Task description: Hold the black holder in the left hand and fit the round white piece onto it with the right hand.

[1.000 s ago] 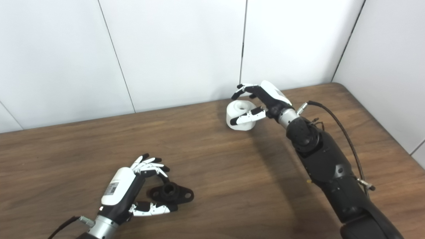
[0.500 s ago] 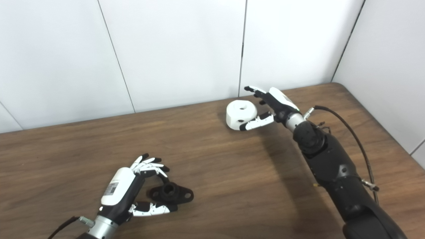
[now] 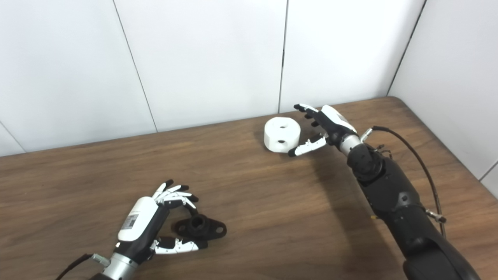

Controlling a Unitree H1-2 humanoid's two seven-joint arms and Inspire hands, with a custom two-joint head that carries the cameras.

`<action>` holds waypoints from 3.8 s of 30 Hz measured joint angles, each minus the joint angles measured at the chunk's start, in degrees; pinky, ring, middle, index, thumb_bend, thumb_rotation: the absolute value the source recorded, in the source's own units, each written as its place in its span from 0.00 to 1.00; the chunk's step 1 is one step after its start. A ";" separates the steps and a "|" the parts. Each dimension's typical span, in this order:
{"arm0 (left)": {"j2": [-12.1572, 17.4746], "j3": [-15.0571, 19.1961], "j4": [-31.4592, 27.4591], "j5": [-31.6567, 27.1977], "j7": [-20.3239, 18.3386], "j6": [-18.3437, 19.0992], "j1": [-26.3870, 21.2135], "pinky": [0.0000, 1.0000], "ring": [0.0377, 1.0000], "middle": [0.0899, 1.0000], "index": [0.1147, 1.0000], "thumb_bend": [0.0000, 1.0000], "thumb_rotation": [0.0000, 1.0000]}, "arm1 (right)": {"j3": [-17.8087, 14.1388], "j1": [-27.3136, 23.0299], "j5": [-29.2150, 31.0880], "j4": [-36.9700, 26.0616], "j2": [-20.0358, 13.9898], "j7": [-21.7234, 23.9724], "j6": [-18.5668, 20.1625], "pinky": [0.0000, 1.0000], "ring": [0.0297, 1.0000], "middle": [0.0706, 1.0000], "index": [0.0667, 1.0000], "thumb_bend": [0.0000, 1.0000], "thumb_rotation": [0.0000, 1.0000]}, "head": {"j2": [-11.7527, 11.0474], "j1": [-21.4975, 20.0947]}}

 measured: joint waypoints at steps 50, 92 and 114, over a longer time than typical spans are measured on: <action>-0.79 -0.03 -0.97 0.84 -0.27 0.48 0.72 0.98 0.86 0.70 0.41 0.52 0.06 | 1.83 -2.63 -4.65 9.78 5.69 -16.62 -9.96 0.43 0.48 0.52 0.46 0.51 0.12 | 0.09 2.72; -1.00 0.00 -0.77 0.84 -0.35 1.15 0.69 0.95 0.85 0.69 0.41 0.52 0.05 | -1.89 9.45 3.02 -36.32 6.64 0.28 10.56 0.40 0.43 0.50 0.46 0.50 0.13 | 3.51 2.02; -0.35 -1.52 -0.21 1.24 -2.79 3.53 0.07 0.95 0.85 0.69 0.41 0.52 0.06 | 2.84 19.61 7.23 -63.58 8.82 12.64 16.93 0.33 0.38 0.46 0.46 0.50 0.13 | 7.21 4.83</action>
